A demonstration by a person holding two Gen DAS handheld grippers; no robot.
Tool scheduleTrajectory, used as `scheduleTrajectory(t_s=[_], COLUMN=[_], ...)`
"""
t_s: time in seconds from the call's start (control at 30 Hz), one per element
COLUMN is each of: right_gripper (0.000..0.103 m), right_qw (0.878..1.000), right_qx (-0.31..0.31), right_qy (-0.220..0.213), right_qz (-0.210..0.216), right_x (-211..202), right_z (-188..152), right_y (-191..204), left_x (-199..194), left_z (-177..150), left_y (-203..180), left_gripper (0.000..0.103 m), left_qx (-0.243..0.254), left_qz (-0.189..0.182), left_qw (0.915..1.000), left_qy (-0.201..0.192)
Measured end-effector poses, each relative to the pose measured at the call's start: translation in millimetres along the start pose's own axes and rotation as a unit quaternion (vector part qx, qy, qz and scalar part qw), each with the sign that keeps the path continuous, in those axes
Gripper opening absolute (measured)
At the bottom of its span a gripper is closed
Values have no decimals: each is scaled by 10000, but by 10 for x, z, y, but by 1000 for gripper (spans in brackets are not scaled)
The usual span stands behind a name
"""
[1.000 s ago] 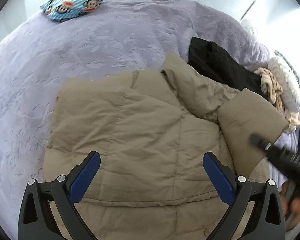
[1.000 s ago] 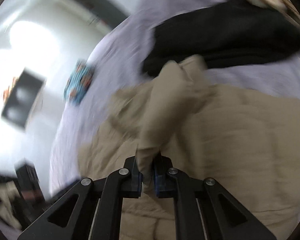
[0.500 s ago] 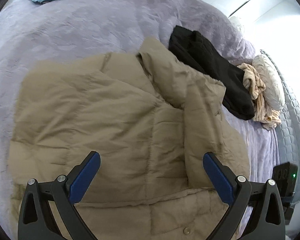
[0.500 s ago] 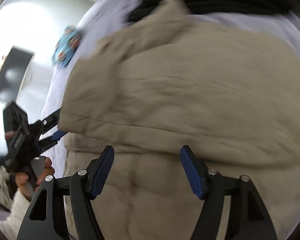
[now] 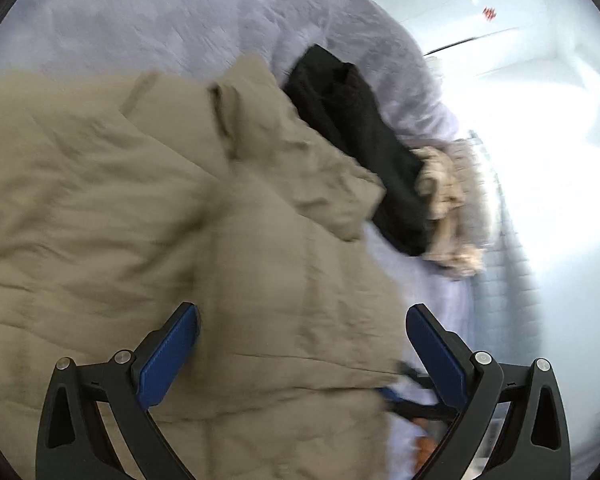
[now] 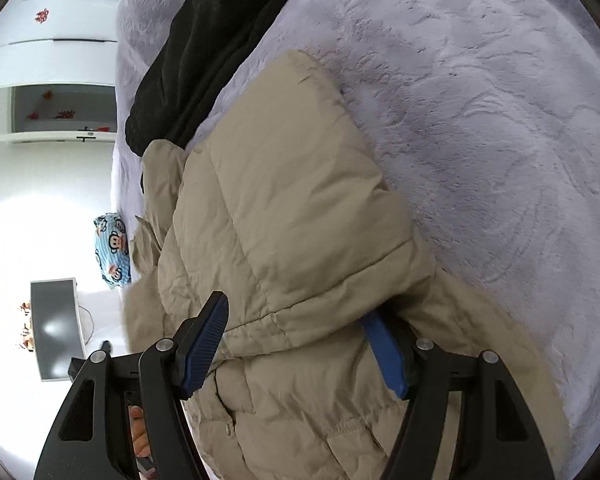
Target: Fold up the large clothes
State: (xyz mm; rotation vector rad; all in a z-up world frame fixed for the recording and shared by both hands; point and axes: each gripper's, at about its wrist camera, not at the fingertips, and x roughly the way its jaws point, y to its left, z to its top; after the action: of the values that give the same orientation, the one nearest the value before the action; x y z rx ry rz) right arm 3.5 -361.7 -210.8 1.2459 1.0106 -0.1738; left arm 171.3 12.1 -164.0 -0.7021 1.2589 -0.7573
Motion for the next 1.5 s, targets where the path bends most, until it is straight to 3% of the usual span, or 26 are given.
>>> scheduleTrajectory(t_s=[0.07,0.1,0.13,0.17,0.2,0.3,0.33,0.4,0.5,0.6,0.73,1.0,1.07,1.2,1.33,1.5], right_gripper=[72,72,72,72,72,67,46,14,10,9,9,10,15,60,62,62], right_qw=[10000,10000,10000,10000,10000,9999,9999,9992,9986,9954,9914,9911,9908,9875,9795,9740], right_qx=[-49,-57,-47,-33,-21,-59,-96,-260,-469,-870,-1105,-1163,-1177,-1326,-1856,-2119], right_qy=[21,18,24,18,4,-65,-100,-162,-150,-155,-1,150,227,401,399,-377], right_qz=[-18,-23,-21,-22,-23,-52,-73,-249,-190,-358,-704,-626,-623,-747,-669,-708], right_x=[13,47,54,86,102,125,113,95,145,248,477,466,454,373,86,-288], right_z=[27,45,56,79,92,136,140,164,215,217,189,221,231,162,43,189], right_y=[40,65,57,90,98,162,174,223,335,494,483,461,459,540,703,789], left_x=[80,160,218,299,344,271,181,47,-60,4,35,-161,-215,-340,-407,-209], left_z=[-4,-2,-4,-1,-1,-30,-58,-107,-173,-215,-232,-273,-289,-326,-323,-315], left_y=[-7,-15,-17,-11,-1,-123,-234,-348,-325,-136,95,-16,-49,-170,-154,-156], left_gripper=[103,92,76,36,15,11,11,11,11,11,12,12,12,12,12,12], left_qx=[34,145,217,271,273,526,769,1059,1332,1384,1187,1306,1366,1589,1608,1637], left_qz=[280,713,903,1118,1241,1299,1341,1409,1657,2050,2129,2550,2655,2925,2946,3039], left_qw=[9996,9973,9956,9929,9911,9899,9880,9843,9771,9689,9697,9581,9544,9429,9420,9385], left_qy=[44,101,148,299,399,201,45,-104,-81,100,137,23,11,-119,-72,30])
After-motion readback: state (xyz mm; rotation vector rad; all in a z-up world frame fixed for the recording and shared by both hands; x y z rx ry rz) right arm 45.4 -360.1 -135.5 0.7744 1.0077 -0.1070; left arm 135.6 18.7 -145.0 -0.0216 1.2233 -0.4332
